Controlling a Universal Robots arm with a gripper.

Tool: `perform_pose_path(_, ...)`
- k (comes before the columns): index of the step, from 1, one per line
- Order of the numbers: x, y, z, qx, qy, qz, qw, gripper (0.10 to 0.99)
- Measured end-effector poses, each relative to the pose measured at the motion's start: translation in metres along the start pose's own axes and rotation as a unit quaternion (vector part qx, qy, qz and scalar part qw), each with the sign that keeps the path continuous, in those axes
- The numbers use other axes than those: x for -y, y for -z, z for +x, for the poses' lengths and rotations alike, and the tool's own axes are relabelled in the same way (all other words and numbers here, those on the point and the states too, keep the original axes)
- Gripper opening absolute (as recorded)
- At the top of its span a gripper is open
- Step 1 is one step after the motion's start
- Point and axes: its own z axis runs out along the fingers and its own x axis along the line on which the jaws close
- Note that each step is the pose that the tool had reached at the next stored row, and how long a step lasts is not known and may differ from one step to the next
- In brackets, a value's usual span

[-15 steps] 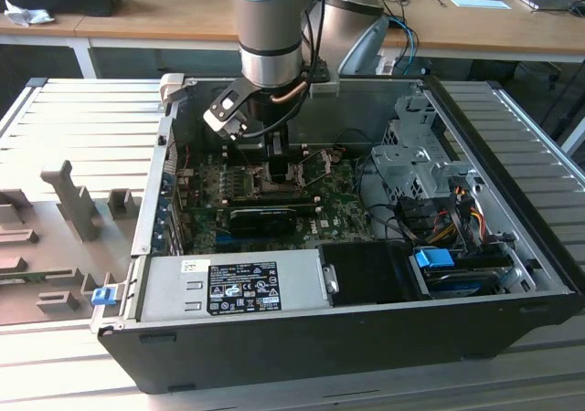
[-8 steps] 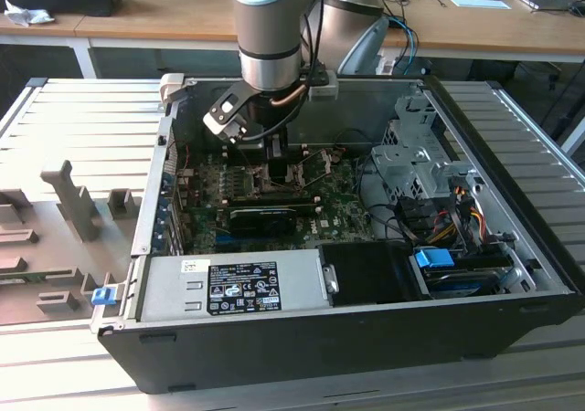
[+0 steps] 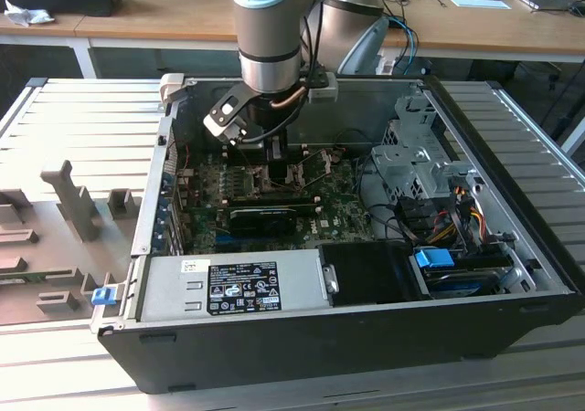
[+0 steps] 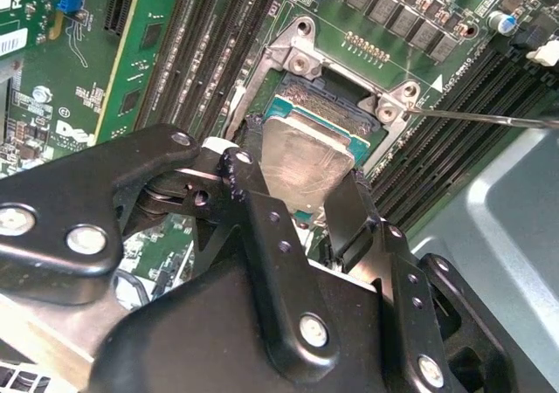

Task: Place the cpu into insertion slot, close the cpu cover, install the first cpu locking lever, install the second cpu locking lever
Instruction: 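Place the cpu into insertion slot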

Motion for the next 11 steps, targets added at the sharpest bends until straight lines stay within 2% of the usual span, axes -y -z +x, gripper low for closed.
perform_pose_path(4, 0.0005, -0.0038, 0.0014, 0.0000, 0.000, 0.0000, 1.0000, 0.529)
perform_pose_path(5, 0.0046, -0.0066, 0.0027, 0.0009, -0.010, -0.0002, 1.0000, 0.529)
perform_pose_path(6, 0.0034, -0.0098, 0.0063, 0.0017, -0.013, -0.0003, 0.9999, 0.529)
perform_pose_path(7, 0.0037, -0.0134, 0.0063, 0.0026, -0.013, -0.0003, 0.9999, 0.529)
perform_pose_path(11, 0.0038, -0.0135, 0.0062, 0.0029, -0.013, -0.0003, 0.9999, 0.529)
